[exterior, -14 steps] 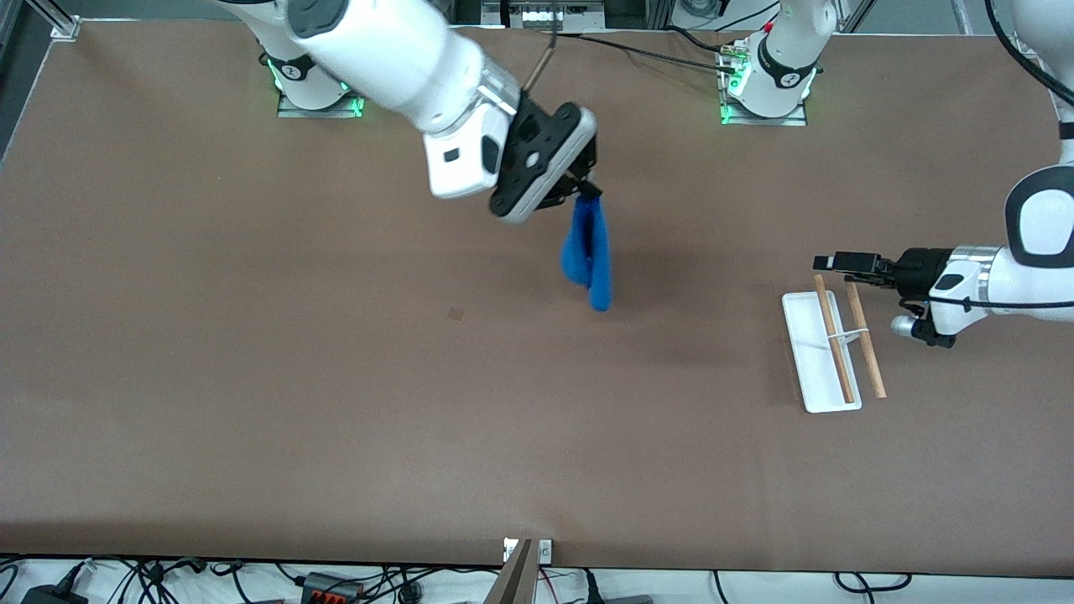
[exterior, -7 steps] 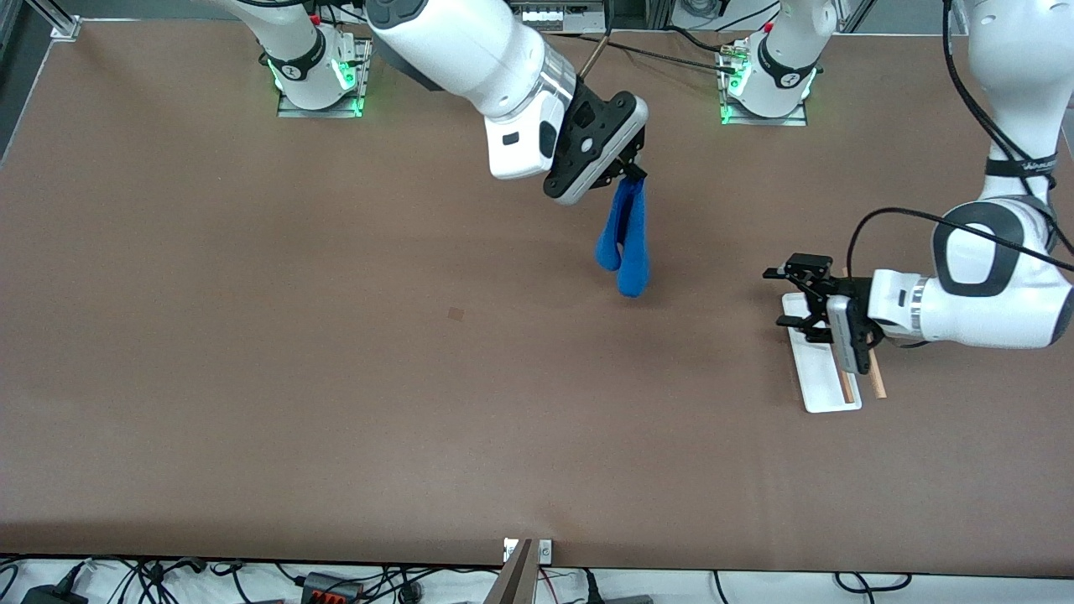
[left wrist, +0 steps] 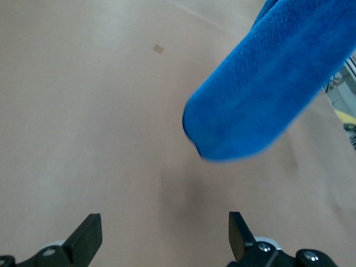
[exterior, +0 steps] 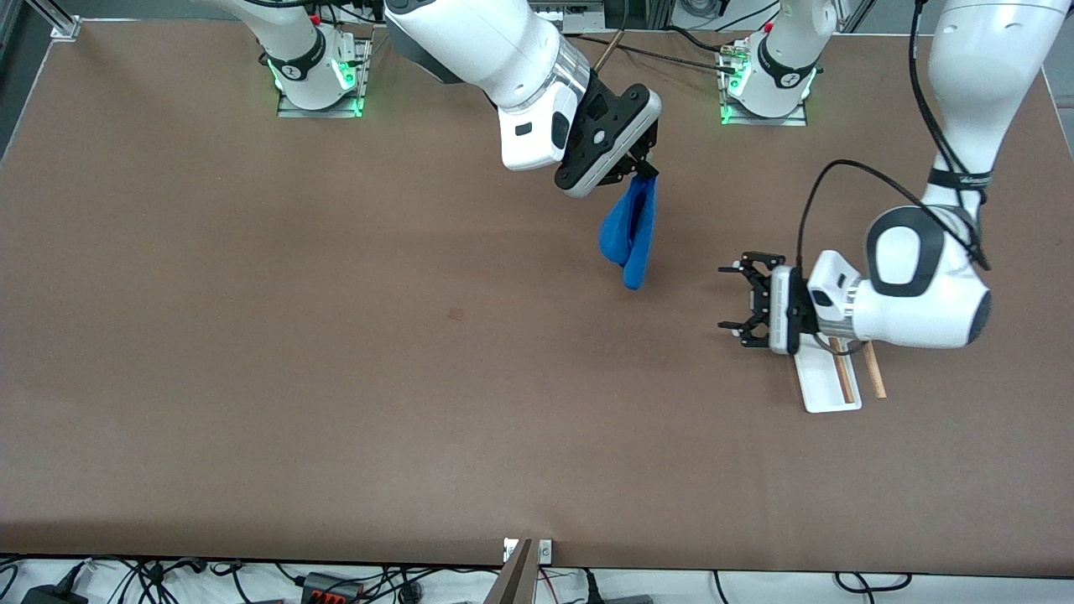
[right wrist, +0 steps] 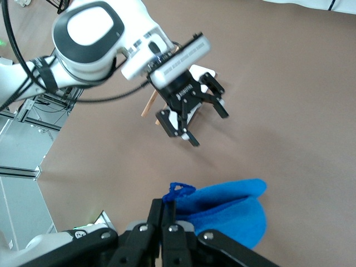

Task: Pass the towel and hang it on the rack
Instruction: 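Hold the towel up with the right gripper while the left gripper approaches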

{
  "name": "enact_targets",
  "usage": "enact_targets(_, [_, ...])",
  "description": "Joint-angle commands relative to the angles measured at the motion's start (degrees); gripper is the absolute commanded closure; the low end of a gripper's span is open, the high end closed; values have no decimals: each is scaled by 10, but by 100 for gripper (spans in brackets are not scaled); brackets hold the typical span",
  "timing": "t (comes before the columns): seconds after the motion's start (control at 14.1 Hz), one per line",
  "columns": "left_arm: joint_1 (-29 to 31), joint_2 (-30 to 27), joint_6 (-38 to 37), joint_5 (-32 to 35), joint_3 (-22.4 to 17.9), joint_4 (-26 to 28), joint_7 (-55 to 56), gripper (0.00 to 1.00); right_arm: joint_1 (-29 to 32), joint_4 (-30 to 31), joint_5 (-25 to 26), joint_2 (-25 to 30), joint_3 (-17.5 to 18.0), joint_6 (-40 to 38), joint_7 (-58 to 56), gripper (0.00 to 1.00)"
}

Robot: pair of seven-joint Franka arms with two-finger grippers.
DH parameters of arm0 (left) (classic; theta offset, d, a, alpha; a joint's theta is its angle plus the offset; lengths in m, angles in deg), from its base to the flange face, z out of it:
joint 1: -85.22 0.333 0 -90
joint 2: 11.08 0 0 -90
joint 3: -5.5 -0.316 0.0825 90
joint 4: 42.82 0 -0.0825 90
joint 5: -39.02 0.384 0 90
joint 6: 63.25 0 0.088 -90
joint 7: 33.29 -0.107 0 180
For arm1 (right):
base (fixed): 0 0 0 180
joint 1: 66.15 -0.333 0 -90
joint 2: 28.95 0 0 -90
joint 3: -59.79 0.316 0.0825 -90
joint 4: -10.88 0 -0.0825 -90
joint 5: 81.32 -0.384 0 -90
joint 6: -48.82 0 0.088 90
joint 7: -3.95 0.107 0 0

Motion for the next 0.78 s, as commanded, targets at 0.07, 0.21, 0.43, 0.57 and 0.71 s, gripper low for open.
enact_targets(0.07, [8,-6,85,-60,44,65,-97,0,-3,4,17,3,-1,8,12,100])
enact_targets(0.21, [7,-8,129,-92,61,94,-138,0,-3,4,17,3,-1,8,12,100])
enact_targets(0.43, [11,-11,198,-110,104,129,-167,0,-8,4,19,2,-1,8,12,100])
enact_targets(0.57, [3,-4,218,-110,107,130,-174,0,-8,4,24,2,-1,8,12,100])
enact_targets(0.71, [-10,0,222,-117,108,130,-174,0,-7,4,34,2,-1,8,13,100])
